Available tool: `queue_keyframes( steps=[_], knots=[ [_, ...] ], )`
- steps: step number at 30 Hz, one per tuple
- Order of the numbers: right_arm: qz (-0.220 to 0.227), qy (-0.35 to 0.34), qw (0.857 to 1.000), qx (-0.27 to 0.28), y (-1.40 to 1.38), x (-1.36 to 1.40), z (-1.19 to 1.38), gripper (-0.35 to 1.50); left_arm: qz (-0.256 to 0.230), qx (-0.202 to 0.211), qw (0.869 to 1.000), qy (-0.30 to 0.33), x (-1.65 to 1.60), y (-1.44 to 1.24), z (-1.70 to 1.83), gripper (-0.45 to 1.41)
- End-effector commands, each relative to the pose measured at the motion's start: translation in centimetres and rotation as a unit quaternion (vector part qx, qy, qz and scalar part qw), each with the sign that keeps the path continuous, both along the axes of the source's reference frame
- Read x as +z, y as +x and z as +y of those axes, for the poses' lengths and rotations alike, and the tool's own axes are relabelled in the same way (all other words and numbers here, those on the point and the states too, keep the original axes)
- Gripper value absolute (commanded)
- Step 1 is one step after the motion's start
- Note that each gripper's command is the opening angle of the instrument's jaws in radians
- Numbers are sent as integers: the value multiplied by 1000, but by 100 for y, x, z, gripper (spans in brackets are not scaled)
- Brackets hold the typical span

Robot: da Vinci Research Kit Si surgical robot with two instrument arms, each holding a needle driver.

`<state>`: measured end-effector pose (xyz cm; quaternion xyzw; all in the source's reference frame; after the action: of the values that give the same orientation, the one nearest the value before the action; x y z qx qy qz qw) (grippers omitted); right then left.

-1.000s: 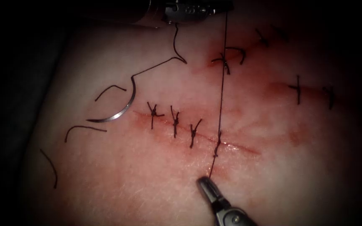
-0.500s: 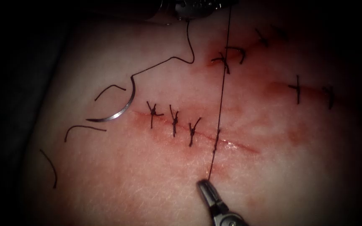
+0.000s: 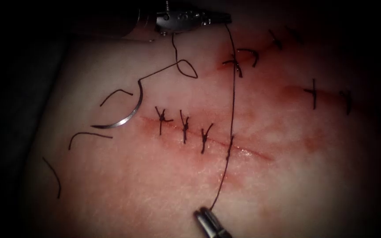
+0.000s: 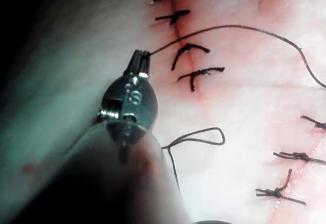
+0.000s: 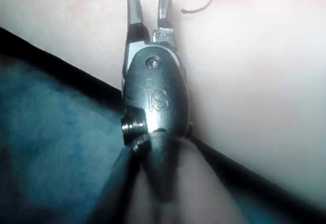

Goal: Wound Closure
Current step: Wrap the suture once clockwise around the right tool.

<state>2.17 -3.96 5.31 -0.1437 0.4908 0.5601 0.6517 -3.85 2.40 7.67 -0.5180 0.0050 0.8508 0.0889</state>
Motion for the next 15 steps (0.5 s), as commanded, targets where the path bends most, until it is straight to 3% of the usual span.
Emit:
queue_keyframes(
  steps=[1,7,13,15],
  knots=[
    [9,0,1000,-10,6,7,-4,121,5,13,1000,3,-3,-1,-7,-45],
    [43,-5,998,-48,2,2,-5,146,25,57,998,19,-39,14,-50,-45],
    [64,-5,996,-62,-5,-19,-2,146,23,77,996,27,-74,26,-89,-45],
    [66,-1,996,-60,-7,-26,5,130,22,79,996,27,-85,29,-101,-45]
  ],
)
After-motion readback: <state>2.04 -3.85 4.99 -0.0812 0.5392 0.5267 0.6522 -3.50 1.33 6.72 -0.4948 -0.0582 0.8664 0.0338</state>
